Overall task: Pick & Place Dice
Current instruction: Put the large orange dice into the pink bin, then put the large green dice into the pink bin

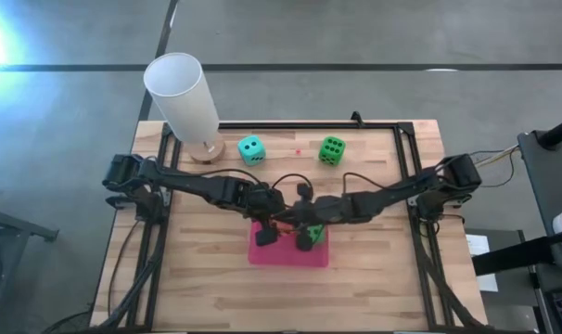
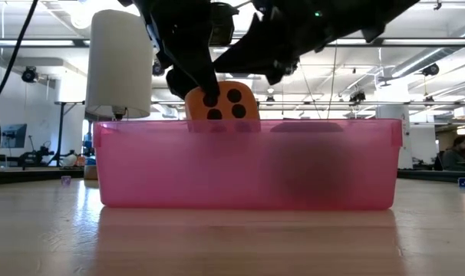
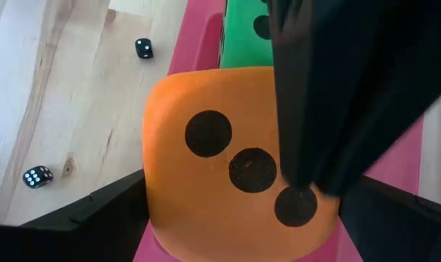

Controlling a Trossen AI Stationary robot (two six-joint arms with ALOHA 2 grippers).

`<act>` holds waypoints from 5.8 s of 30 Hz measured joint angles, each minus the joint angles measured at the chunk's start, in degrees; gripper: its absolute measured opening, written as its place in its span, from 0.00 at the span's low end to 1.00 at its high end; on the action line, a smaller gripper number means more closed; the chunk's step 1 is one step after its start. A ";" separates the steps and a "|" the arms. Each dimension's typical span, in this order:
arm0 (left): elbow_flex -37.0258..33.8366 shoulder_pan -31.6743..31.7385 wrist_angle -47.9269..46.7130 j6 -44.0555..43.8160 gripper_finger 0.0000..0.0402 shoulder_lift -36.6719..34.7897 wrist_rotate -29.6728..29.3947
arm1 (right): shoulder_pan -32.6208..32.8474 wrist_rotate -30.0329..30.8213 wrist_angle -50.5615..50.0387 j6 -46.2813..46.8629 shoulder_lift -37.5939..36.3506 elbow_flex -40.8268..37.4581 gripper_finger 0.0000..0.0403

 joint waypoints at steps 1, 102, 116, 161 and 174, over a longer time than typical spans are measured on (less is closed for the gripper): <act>0.00 0.00 0.00 0.00 0.99 0.00 0.02 | 0.00 -0.09 -0.16 -0.33 0.62 0.64 0.07; -14.63 0.37 -4.44 -2.21 0.92 -32.24 -8.46 | -14.34 4.88 -51.60 16.90 -31.33 7.15 0.07; -18.45 0.42 -1.82 -1.54 0.90 -35.30 -9.19 | -23.72 1.40 -61.85 13.86 -23.50 19.82 0.21; -25.65 4.05 27.89 -12.05 0.88 -34.69 -37.15 | -46.73 -12.11 -81.14 8.83 -6.61 27.78 0.46; -27.02 6.21 33.65 -10.54 0.88 -34.47 -36.94 | -46.73 -12.11 -81.09 8.39 -6.70 27.76 0.46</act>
